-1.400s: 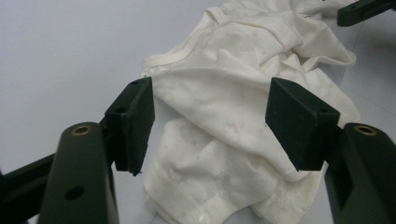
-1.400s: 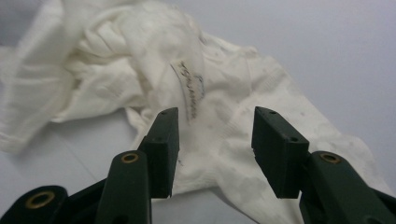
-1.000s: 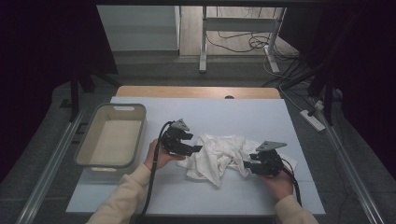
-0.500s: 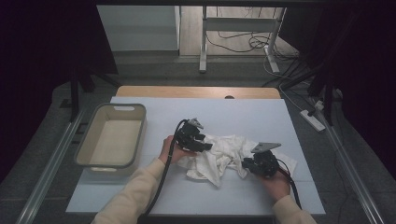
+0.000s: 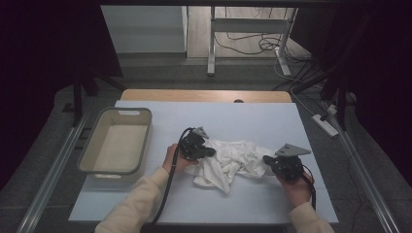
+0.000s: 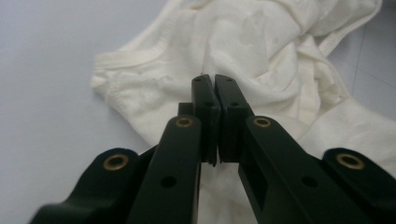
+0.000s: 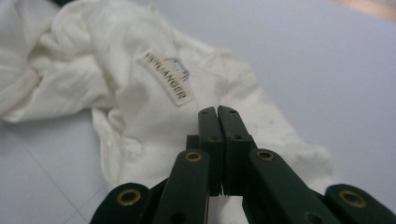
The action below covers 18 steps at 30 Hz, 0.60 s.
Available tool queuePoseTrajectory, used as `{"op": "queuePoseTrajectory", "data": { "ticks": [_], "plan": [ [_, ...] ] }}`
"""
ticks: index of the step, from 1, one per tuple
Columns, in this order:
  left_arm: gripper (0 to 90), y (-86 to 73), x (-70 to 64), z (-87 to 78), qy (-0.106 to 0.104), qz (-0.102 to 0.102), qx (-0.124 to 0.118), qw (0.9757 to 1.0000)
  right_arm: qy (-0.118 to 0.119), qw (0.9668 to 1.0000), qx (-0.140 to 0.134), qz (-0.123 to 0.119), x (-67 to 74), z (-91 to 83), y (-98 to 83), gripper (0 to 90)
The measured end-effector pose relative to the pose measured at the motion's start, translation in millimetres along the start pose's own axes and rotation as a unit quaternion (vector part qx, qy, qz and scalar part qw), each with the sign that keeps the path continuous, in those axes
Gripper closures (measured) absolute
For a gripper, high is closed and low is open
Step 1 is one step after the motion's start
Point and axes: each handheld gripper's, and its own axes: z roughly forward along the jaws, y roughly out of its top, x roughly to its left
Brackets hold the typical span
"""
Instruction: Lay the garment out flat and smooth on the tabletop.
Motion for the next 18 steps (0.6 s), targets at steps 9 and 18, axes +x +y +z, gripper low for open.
{"op": "queuePoseTrajectory", "data": {
  "ticks": [9, 18],
  "plan": [
    [87.4, -9.4, -4.0, -34.8, 0.018, -0.001, -0.036, 0.9992, 0.003, 0.9987, -0.049, 0.010, -2.1, -7.7, 13.0, 88.7],
    [86.4, -25.4, -11.5, -35.5, 0.006, -0.002, -0.006, 1.0000, 0.044, 0.9989, 0.014, 0.000, 7.1, 11.3, 12.0, 88.6]
  ]
}}
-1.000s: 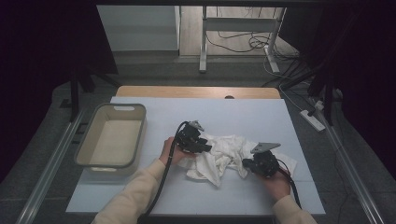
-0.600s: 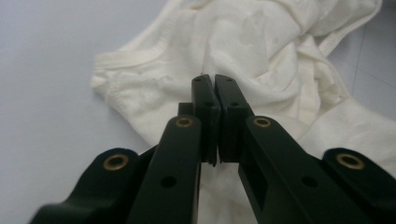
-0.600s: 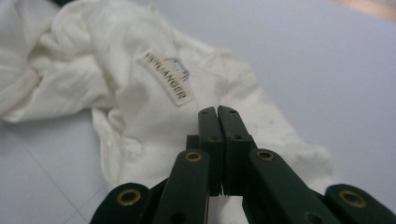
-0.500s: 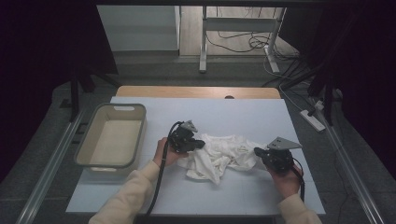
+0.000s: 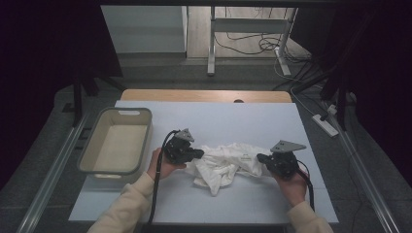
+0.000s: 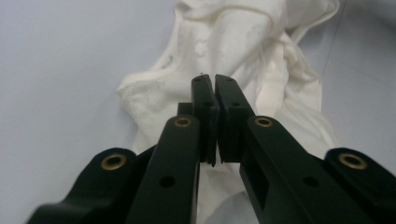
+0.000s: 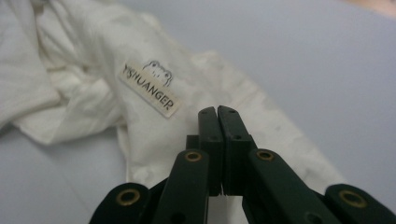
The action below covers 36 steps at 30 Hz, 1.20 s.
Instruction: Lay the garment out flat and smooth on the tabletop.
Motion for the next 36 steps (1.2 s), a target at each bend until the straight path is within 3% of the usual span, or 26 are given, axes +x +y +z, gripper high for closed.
{"op": "queuePoseTrajectory", "data": {
  "ticks": [8, 9, 11, 13, 16, 19, 24, 29, 36],
  "plan": [
    [83.9, -4.3, -4.4, 3.8, -0.013, -0.004, 0.011, 0.9999, 0.029, 0.9981, 0.054, -0.005, 12.1, 2.2, -16.6, 88.5],
    [79.7, -3.9, -4.1, 3.1, -0.009, -0.005, 0.007, 0.9999, 0.032, 0.9977, 0.059, -0.007, 13.6, 2.6, -17.3, 88.5],
    [62.0, -2.2, -3.6, 0.8, 0.012, -0.017, -0.006, 0.9998, 0.028, 0.9983, 0.050, -0.011, 13.6, 2.3, -16.1, 84.6],
    [47.6, -0.2, -2.1, -1.7, 0.025, -0.028, -0.020, 0.9991, 0.024, 0.9992, 0.031, -0.001, 10.7, 0.5, -12.2, 69.1],
    [42.1, 3.8, 3.9, -4.8, 0.039, -0.042, -0.039, 0.9976, 0.020, 0.9996, -0.001, 0.019, 3.1, -1.5, -5.6, 58.6],
    [40.6, 8.9, 14.2, -2.2, 0.047, -0.056, -0.047, 0.9962, 0.007, 0.9992, -0.015, 0.038, -6.8, 3.4, 2.7, 48.8],
    [39.9, 16.2, 31.6, 12.3, 0.055, -0.075, -0.035, 0.9951, 0.009, 0.9988, -0.008, 0.048, -20.3, 22.6, 13.8, 46.8],
    [39.3, 18.5, 34.5, 18.8, 0.044, -0.077, -0.033, 0.9956, -0.001, 0.9993, 0.001, 0.038, -28.7, 37.7, 17.7, 46.7],
    [39.0, 20.6, 34.3, 20.7, 0.046, -0.069, -0.026, 0.9962, 0.015, 0.9988, 0.014, 0.044, -34.1, 43.9, 14.2, 45.5]
  ]
}}
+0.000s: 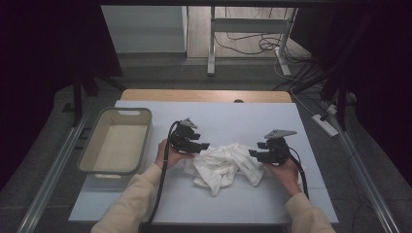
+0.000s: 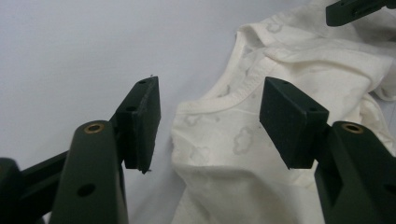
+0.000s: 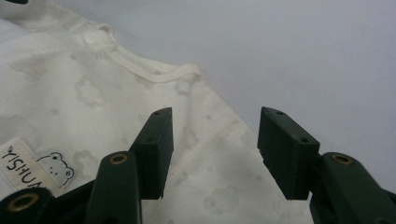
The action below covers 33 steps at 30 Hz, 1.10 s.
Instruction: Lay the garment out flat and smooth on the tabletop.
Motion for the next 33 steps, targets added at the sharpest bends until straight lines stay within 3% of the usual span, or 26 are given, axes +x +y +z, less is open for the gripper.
{"op": "queuePoseTrajectory", "data": {
  "ticks": [3, 6, 9, 12, 17, 23, 30, 33],
  "plan": [
    [39.0, 4.1, 2.0, 3.4, -0.005, -0.007, -0.004, 1.0000, -0.002, 1.0000, 0.003, -0.007, 0.7, 3.1, 2.4, 45.6],
    [38.9, 14.6, 2.0, 5.7, -0.004, 0.001, -0.009, 1.0000, -0.002, 1.0000, -0.006, -0.007, -3.4, 10.1, 12.8, 45.3],
    [38.5, 20.9, 2.7, 8.2, -0.004, 0.007, -0.009, 0.9999, 0.012, 0.9997, -0.020, 0.007, -8.6, 18.3, 25.9, 44.8],
    [38.1, 21.3, 7.1, 12.5, 0.001, 0.010, 0.001, 0.9999, 0.020, 0.9996, -0.018, -0.002, -9.7, 23.1, 31.0, 44.5],
    [36.9, 16.2, 14.5, 13.3, 0.001, -0.011, 0.016, 0.9998, 0.020, 0.9998, 0.000, -0.005, -11.7, 23.3, 26.5, 43.0],
    [35.4, 11.2, 13.9, 13.6, 0.003, -0.013, 0.031, 0.9994, 0.024, 0.9996, 0.008, -0.010, -12.0, 20.0, 20.9, 41.3],
    [34.7, 3.1, 13.2, 20.9, -0.009, -0.029, 0.055, 0.9980, 0.009, 0.9995, 0.026, -0.014, -15.5, 23.4, 14.4, 40.8],
    [34.7, 0.7, 9.7, 20.2, -0.008, -0.021, 0.063, 0.9978, 0.009, 0.9994, 0.028, -0.017, -15.9, 22.7, 10.9, 40.8]
  ]
}}
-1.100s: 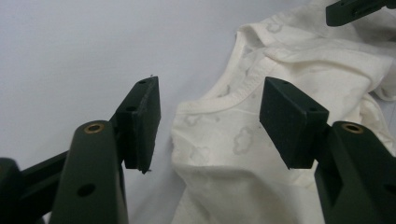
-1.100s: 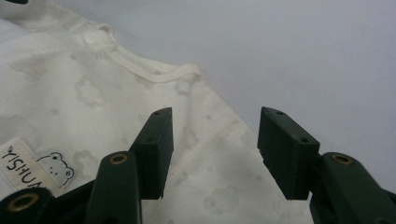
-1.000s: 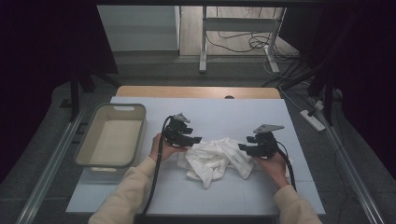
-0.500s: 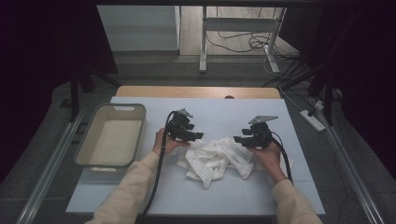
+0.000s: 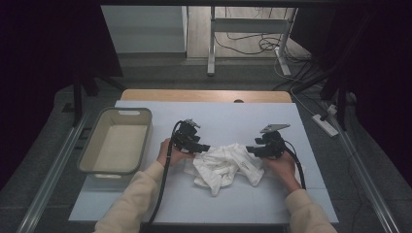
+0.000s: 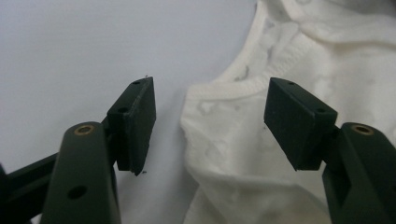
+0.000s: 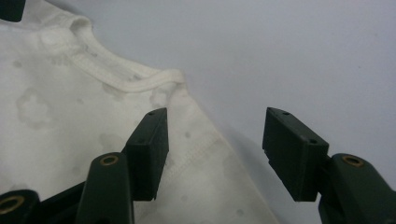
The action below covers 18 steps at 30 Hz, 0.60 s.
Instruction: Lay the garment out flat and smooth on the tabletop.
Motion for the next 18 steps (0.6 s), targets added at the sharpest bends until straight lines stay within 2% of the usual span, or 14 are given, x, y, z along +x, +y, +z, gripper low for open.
{"op": "queuePoseTrajectory", "data": {
  "ticks": [7, 11, 13, 16, 18],
  "plan": [
    [35.0, -5.9, -0.3, 9.0, -0.008, 0.000, 0.026, 0.9996, -0.004, 0.9998, 0.019, -0.009, 0.7, 1.4, -5.1, 39.7],
    [40.9, -9.3, 2.1, 12.3, -0.015, -0.007, 0.035, 0.9993, -0.010, 0.9990, 0.037, -0.024, 3.1, 4.6, -7.2, 39.2],
    [45.3, -10.4, 2.8, 11.2, -0.017, -0.011, 0.036, 0.9992, -0.013, 0.9986, 0.042, -0.029, 3.7, 5.5, -8.3, 39.0],
    [57.0, -13.2, 2.6, 10.5, -0.015, -0.012, 0.032, 0.9993, -0.014, 0.9987, 0.045, -0.020, 1.4, 4.0, -8.8, 38.9],
    [67.0, -14.6, 3.3, 10.1, -0.023, -0.012, 0.034, 0.9991, -0.011, 0.9987, 0.048, -0.016, -0.2, 3.1, -9.4, 39.3]
  ]
}}
